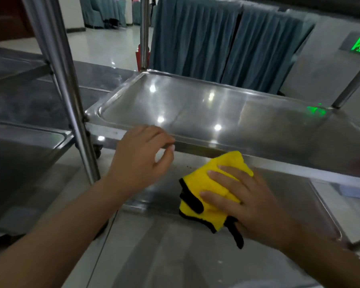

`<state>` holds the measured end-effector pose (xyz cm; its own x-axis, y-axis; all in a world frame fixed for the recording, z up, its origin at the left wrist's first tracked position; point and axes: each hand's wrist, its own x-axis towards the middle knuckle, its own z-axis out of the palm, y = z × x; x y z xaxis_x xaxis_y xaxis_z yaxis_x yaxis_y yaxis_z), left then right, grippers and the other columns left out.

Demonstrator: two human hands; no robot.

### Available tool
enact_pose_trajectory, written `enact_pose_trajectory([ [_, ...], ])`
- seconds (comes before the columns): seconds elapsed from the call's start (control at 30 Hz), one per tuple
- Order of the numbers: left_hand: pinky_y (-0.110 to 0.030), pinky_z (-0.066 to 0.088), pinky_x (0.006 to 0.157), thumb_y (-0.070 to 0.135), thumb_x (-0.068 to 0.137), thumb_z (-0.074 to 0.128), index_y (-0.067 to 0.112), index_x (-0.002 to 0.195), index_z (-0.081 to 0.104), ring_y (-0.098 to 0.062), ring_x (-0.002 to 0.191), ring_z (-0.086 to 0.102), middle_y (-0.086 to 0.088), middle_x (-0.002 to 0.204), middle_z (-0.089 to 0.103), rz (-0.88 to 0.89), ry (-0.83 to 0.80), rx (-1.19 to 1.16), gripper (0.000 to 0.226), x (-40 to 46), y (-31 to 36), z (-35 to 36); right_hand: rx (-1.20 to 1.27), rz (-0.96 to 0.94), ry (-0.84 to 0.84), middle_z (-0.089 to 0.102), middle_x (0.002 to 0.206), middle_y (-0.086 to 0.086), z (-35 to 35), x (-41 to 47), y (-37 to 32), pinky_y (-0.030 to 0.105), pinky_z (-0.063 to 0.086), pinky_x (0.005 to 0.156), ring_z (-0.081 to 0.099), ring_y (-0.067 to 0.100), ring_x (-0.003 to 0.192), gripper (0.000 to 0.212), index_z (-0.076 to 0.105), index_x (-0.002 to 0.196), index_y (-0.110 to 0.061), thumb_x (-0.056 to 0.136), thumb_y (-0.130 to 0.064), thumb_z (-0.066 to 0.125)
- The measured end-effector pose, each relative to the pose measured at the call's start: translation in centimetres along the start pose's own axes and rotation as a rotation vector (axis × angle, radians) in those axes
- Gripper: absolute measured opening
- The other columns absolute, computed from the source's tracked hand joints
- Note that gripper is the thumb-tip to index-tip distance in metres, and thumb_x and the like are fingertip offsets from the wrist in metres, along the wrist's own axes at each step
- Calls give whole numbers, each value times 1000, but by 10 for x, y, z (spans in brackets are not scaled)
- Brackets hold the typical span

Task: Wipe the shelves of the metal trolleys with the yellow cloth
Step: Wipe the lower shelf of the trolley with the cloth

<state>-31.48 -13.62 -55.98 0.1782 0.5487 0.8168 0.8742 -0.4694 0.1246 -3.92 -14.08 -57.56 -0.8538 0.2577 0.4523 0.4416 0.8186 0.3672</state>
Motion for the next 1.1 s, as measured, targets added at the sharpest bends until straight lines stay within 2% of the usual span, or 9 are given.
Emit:
enact_pose_trajectory([
  [0.1,-39,41,71,25,88,52,12,86,70,-28,79,56,-6,86,64,96,-63,56,23,-37,9,9,-56,-36,-47,54,137,10,34,-42,-20,49,46,84,54,38,121,36,48,130,-30,94,-33,49],
  [0.2,-40,44,76,36,88,39,14,89,69,-28,84,56,-5,89,63,10,-430,64,38,-71,12,27,-55,58,-249,59,131,11,73,-81,-24,46,53,75,60,38,113,61,51,127,-29,71,-28,75],
  [0.3,-35,38,89,44,94,35,22,108,64,-22,101,53,1,108,62,-130,-760,179,39,-98,4,55,76,316,-418,63,125,11,104,-111,-19,47,56,70,63,38,105,74,66,119,-27,49,-19,89],
  [0.4,-34,37,97,45,96,40,23,121,56,-23,114,52,-1,124,58,-244,-918,194,38,-121,-3,82,194,590,-460,59,129,12,130,-137,-8,50,54,73,58,40,112,71,61,125,-26,60,-2,79],
  [0.5,-38,29,110,51,96,39,23,140,40,-23,133,39,0,146,42,-301,-1090,239,52,-135,-10,112,192,764,-514,40,146,3,155,-160,9,44,47,91,39,33,130,61,42,141,-34,85,-15,60],
  [0.63,-47,18,116,57,97,30,23,152,19,-23,145,21,-1,159,20,-375,-1189,287,66,-145,-19,153,265,847,-580,27,154,2,179,-180,13,49,37,106,24,29,141,61,28,147,-32,92,-30,54],
  [0.77,-49,6,119,68,92,20,22,154,0,-26,149,-2,-8,162,-2,-451,-1156,346,80,-180,-11,180,326,777,-509,32,153,10,185,-203,20,58,30,109,24,37,142,60,37,145,-21,90,-26,61],
  [0.97,-44,-1,120,77,84,12,28,153,-7,-24,149,-7,-6,162,-8,-408,-1050,354,87,-203,-2,177,303,925,-438,41,145,22,187,-232,44,62,32,105,33,48,135,56,52,134,-4,80,-1,69],
  [1.1,-45,-3,120,79,83,10,26,153,-9,-26,148,-11,-7,161,-12,-413,-1059,306,90,-204,18,175,169,1136,-469,29,154,13,194,-229,49,57,26,110,19,39,142,53,42,143,-16,91,-21,52],
])
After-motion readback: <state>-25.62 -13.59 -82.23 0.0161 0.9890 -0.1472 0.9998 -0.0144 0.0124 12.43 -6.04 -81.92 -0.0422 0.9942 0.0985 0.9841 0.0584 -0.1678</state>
